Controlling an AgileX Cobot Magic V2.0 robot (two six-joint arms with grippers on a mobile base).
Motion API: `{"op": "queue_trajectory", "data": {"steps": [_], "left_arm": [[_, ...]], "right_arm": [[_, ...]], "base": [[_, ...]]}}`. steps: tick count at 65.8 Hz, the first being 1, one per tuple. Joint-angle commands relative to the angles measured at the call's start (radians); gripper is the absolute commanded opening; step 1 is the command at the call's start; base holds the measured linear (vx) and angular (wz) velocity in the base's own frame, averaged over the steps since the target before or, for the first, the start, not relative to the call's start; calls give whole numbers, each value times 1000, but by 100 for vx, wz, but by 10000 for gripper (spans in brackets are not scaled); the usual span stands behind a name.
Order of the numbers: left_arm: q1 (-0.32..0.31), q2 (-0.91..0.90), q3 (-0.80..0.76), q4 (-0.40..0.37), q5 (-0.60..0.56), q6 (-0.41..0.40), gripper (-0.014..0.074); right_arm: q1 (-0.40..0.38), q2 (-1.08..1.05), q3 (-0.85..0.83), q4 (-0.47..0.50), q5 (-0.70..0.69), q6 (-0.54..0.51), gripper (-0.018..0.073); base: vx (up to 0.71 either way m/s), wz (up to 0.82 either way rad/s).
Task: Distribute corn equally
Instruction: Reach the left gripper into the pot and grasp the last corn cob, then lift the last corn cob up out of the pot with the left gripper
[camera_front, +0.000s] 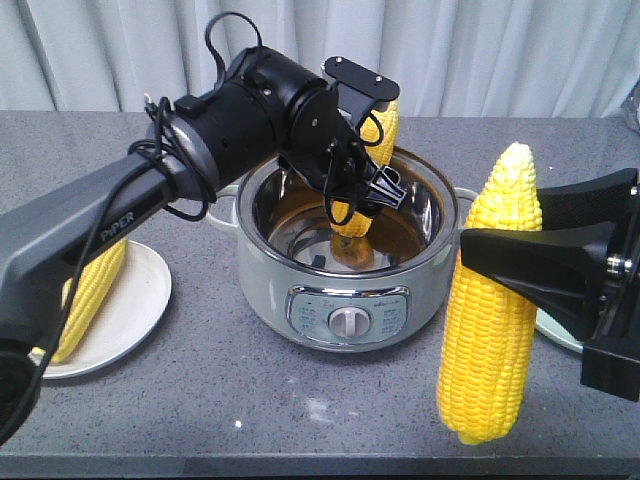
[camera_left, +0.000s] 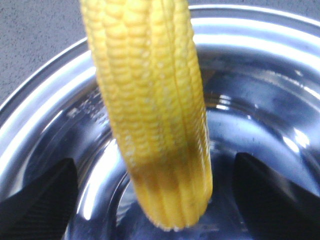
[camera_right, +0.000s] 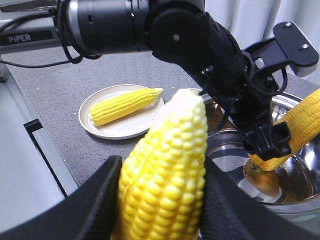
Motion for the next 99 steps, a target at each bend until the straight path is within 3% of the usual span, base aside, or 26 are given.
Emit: {"op": "queue_trajectory", "data": {"steps": [1,21,45,71,76,88,99], "left_arm": [[-3,-40,-34,-14,-105,-29,571],[-3,8,-34,-12,-161,-28,519],[-3,-7,-34,-15,-108,-25,301],[1,-226,-33,-18,19,74,291],[10,-283,-17,-57,40,98,291],[47,-451,166,-252,-42,226,291],[47,-661,437,-278,-213,260,291]], "right_arm": [[-5,-9,-22,51,-32,-9,171],[-5,-9,-22,51,-32,-9,171],[-5,-9,-22,51,-32,-9,171],[-5,-9,-22,51,-32,-9,171],[-5,-9,-22,51,-32,-9,171],[-5,-9,-22,51,-32,-9,171],[-5,-9,-22,51,-32,-9,171]], "base": [[0,0],[0,0],[0,0],[0,0],[0,0],[0,0],[0,0]]}}
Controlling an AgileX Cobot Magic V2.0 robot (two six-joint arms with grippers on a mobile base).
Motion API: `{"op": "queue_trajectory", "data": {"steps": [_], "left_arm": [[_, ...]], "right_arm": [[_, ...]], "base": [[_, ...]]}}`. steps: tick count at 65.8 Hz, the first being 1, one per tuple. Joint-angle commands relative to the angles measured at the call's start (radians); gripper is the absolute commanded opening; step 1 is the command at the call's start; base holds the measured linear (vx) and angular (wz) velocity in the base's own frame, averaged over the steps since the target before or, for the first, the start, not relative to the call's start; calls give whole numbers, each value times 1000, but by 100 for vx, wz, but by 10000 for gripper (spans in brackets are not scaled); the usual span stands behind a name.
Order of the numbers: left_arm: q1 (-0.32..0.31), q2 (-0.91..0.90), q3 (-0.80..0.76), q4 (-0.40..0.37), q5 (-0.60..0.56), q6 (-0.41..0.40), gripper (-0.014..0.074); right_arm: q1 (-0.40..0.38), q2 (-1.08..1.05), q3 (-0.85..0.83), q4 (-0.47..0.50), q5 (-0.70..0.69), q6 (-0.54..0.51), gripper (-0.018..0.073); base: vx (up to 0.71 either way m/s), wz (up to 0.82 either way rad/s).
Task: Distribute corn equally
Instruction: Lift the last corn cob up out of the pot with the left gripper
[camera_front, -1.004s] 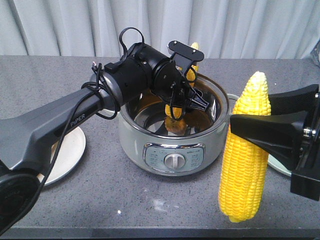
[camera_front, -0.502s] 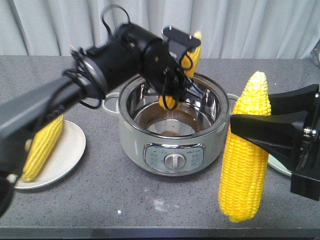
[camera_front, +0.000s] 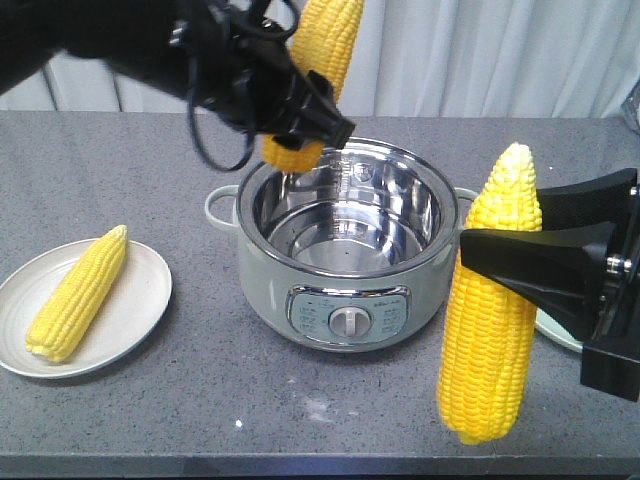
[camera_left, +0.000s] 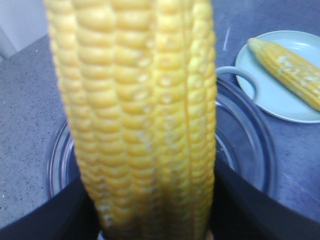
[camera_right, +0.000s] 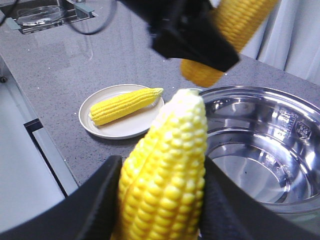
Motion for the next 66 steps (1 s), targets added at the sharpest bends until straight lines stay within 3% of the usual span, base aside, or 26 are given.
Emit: {"op": "queue_trajectory", "data": {"steps": [1,14,30,43,66], "left_arm": [[1,-175,139,-29,-176,16,291],[1,-439,469,-29,-366,20,291],[1,-695,761,-33,-452,19,291],[1,-803,864,-42,-479,19,291],[1,-823,870,-29,-462,19,291]], "right_arm": [[-5,-9,-22,51,-32,-9,171],[-5,-9,-22,51,-32,-9,171],[-5,-9,-22,51,-32,-9,171],[-5,-9,-22,51,-32,-9,171],[-5,-9,-22,51,-32,-9,171]], "base": [[0,0],[0,0],[0,0],[0,0],[0,0]]}}
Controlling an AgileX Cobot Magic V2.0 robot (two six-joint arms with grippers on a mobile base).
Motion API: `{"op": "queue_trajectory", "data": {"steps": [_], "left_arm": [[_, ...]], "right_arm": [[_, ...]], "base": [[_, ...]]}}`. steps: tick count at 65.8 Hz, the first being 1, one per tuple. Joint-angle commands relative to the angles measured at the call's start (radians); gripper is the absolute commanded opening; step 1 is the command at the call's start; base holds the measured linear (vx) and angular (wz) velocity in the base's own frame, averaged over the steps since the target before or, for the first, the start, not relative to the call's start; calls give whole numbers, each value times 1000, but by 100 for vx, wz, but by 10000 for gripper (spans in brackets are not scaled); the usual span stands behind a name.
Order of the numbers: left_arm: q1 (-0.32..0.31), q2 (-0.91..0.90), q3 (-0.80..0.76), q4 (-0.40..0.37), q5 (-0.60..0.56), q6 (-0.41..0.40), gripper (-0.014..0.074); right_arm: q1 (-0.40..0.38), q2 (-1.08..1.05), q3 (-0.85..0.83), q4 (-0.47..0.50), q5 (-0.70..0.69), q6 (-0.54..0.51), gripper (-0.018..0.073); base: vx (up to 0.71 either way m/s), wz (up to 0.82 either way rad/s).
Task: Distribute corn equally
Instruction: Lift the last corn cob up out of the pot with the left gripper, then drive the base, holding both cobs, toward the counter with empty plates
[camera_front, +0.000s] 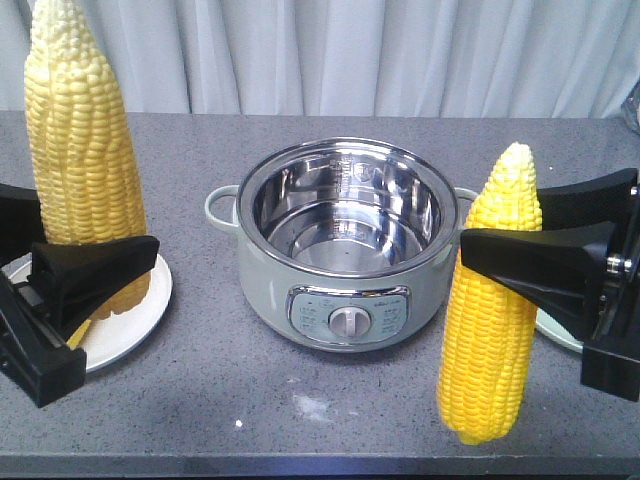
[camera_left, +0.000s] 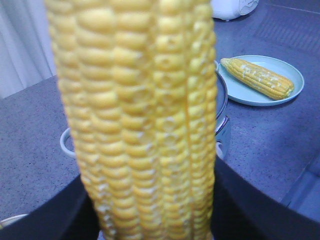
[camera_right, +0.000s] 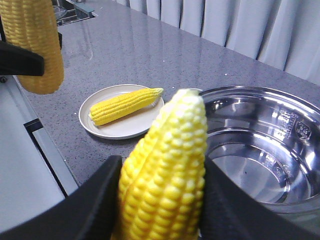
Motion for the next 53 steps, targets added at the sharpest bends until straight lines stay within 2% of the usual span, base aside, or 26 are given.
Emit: {"op": "queue_trajectory", "data": {"steps": [1,53], "left_arm": [[1,-8,-26,-8,-71,-2,291],[1,-8,-26,-8,-71,-2,291]], "right_arm": [[-5,-9,-22,51,-32,-9,171],[-5,-9,-22,51,-32,-9,171]], "base": [[0,0],[0,0]]}}
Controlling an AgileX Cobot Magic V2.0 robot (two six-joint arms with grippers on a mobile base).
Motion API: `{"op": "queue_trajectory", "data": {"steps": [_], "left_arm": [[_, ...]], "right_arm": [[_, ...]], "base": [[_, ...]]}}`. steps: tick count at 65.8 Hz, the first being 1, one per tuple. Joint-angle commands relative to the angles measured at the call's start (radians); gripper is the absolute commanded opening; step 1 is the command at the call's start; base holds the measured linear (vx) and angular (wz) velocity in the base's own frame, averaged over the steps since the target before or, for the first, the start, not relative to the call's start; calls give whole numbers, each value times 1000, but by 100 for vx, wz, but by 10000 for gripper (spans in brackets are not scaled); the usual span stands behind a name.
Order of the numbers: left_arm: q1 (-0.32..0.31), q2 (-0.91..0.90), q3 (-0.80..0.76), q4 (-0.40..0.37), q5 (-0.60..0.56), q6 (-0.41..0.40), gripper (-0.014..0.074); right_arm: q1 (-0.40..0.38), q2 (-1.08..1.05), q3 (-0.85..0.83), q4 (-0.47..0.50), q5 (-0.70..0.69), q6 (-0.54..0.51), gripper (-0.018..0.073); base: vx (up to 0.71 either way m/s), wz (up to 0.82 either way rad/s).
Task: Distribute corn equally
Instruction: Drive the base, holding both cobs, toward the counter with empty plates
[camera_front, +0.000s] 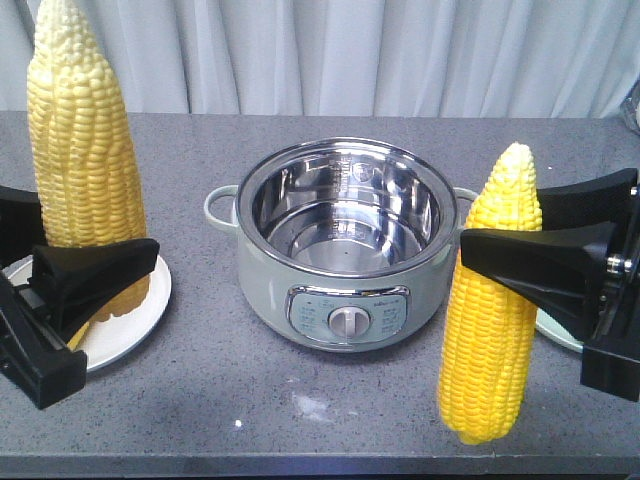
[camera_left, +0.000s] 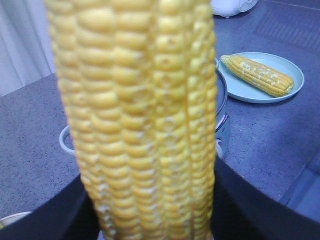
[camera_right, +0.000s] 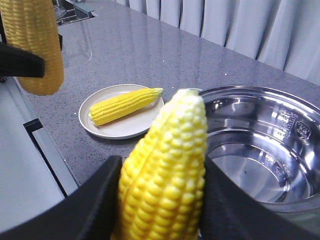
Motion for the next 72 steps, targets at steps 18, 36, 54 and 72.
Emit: {"op": "queue_trajectory", "data": {"steps": [18,36,54,72], "left_arm": [[1,-8,-26,-9,-77,-3,291],[1,-8,-26,-9,-77,-3,291],[1,-8,-26,-9,-77,-3,291],[1,-8,-26,-9,-77,-3,291]], "right_arm": [[-5,-9,-22,51,-32,-9,171],[-5,-9,-22,51,-32,-9,171],[-5,-9,-22,51,-32,-9,171],[-5,-9,-22,51,-32,-9,171]], "base": [[-1,-4],[-2,-19],[-2,-27],[-2,-32]]}}
